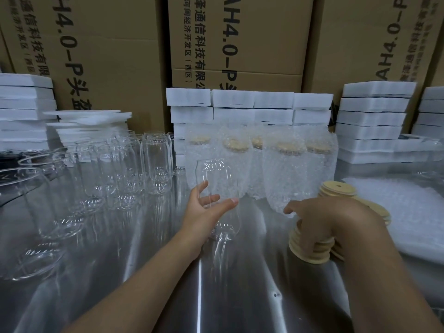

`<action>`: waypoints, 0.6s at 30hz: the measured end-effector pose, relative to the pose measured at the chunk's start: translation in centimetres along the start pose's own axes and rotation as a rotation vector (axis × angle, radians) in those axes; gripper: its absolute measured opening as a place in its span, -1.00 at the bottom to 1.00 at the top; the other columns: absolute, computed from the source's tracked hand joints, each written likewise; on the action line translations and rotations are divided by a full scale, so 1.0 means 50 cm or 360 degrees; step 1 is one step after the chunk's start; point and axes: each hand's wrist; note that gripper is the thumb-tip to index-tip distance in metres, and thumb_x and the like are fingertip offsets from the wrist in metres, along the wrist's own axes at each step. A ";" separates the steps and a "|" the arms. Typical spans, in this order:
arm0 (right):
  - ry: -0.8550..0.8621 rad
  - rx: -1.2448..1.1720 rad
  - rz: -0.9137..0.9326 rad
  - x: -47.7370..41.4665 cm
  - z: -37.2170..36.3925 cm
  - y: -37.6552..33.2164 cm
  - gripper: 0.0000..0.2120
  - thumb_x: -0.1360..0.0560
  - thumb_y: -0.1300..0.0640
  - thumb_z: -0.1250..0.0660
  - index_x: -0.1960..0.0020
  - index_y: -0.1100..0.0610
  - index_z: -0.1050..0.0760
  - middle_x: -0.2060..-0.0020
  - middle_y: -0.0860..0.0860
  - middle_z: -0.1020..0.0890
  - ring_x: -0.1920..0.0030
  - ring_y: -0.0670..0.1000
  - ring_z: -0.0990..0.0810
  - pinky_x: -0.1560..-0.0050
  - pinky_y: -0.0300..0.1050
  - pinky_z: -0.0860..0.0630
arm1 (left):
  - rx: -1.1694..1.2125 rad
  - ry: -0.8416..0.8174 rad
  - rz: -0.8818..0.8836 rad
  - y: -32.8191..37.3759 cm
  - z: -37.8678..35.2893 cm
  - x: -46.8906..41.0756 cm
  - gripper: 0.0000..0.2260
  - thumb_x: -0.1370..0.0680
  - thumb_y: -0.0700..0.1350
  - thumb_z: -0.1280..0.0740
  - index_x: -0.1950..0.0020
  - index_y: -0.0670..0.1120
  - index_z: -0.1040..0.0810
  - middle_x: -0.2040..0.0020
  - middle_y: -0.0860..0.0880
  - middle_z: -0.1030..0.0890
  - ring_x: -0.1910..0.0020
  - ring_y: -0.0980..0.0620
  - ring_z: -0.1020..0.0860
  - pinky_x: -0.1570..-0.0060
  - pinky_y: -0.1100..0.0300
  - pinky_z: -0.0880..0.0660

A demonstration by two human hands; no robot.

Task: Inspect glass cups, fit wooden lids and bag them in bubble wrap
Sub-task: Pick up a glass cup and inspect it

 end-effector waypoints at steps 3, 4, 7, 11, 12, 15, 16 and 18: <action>-0.0013 -0.0020 -0.0048 -0.003 0.001 0.000 -0.17 -0.34 0.10 -0.48 -0.50 -0.06 -0.14 -0.35 0.01 -0.41 -0.21 0.07 -0.47 -0.02 -0.12 -0.50 | -0.0008 0.0003 -0.0007 0.001 0.001 0.001 -0.25 -0.21 0.07 -0.59 -0.31 0.20 -0.31 -0.16 0.01 -0.59 -0.12 0.13 -0.57 0.12 0.21 -0.43; 0.0020 -0.0055 -0.0049 -0.004 0.001 -0.001 -0.19 -0.35 0.09 -0.48 -0.49 -0.05 -0.16 -0.33 0.00 -0.42 -0.16 0.05 -0.48 -0.02 -0.12 -0.50 | -0.0013 0.0003 -0.0008 0.001 0.000 0.001 -0.27 -0.25 0.05 -0.60 -0.31 0.20 -0.31 -0.16 0.01 -0.58 -0.12 0.13 -0.57 0.12 0.21 -0.43; 0.0260 -0.0218 -0.0012 0.001 0.005 -0.004 -0.31 -0.39 -0.05 -0.43 -0.44 -0.05 -0.24 -0.27 -0.01 -0.45 -0.02 0.00 -0.42 0.02 -0.15 -0.45 | -0.0042 -0.0011 -0.0021 0.001 0.000 0.002 -0.27 -0.27 0.04 -0.61 -0.32 0.21 -0.30 -0.16 0.03 -0.57 -0.13 0.12 -0.57 0.08 0.22 -0.44; 0.0746 -0.0721 0.0168 0.002 0.018 -0.025 -0.38 -0.37 -0.16 -0.40 -0.37 -0.14 -0.28 -0.21 -0.01 -0.30 -0.18 0.07 -0.39 -0.06 -0.06 -0.44 | -0.0089 -0.0045 -0.0072 0.000 0.000 0.003 -0.26 -0.27 0.05 -0.62 -0.32 0.23 -0.29 -0.17 0.05 -0.55 -0.13 0.12 -0.57 0.07 0.26 -0.45; 0.0901 -0.0899 0.0223 0.002 0.021 -0.034 -0.42 -0.35 -0.16 -0.41 -0.32 -0.16 -0.31 -0.18 -0.04 -0.27 -0.19 0.06 -0.38 -0.07 -0.06 -0.45 | -0.0101 -0.0057 -0.0085 -0.001 0.000 0.004 -0.25 -0.24 0.07 -0.60 -0.32 0.24 -0.28 -0.17 0.05 -0.55 -0.15 0.12 -0.57 0.07 0.26 -0.46; 0.1373 -0.1407 0.0328 0.001 0.022 -0.062 -0.55 -0.30 -0.11 -0.44 -0.13 -0.12 -0.37 -0.07 -0.08 -0.25 -0.01 -0.06 -0.45 0.01 -0.17 -0.47 | -0.0130 -0.0137 -0.0101 -0.003 0.000 0.004 -0.25 -0.19 0.09 -0.55 -0.30 0.29 -0.28 -0.18 0.08 -0.54 -0.19 0.13 -0.54 0.04 0.24 -0.47; 0.1510 -0.1539 0.0347 0.001 0.022 -0.069 -0.58 -0.30 -0.10 -0.46 -0.07 -0.10 -0.37 -0.05 -0.08 -0.27 0.05 -0.12 -0.46 0.07 -0.25 -0.45 | -0.0137 -0.0185 -0.0099 -0.002 0.000 0.005 -0.25 -0.19 0.08 -0.56 -0.28 0.31 -0.29 -0.19 0.09 -0.54 -0.20 0.14 -0.54 0.04 0.26 -0.47; 0.1695 -0.1768 0.0411 0.001 0.021 -0.080 -0.65 -0.31 -0.11 -0.48 0.07 -0.06 -0.35 0.00 -0.10 -0.33 0.10 -0.15 -0.48 0.15 -0.33 -0.39 | -0.0150 -0.0288 -0.0090 -0.001 0.000 0.006 -0.28 -0.18 0.05 -0.57 -0.24 0.33 -0.33 -0.20 0.09 -0.55 -0.20 0.15 -0.54 0.04 0.26 -0.48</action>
Point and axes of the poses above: each hand's wrist, its own x-axis away from the middle knuckle, its own z-axis out of the back of the hand, y = z × x
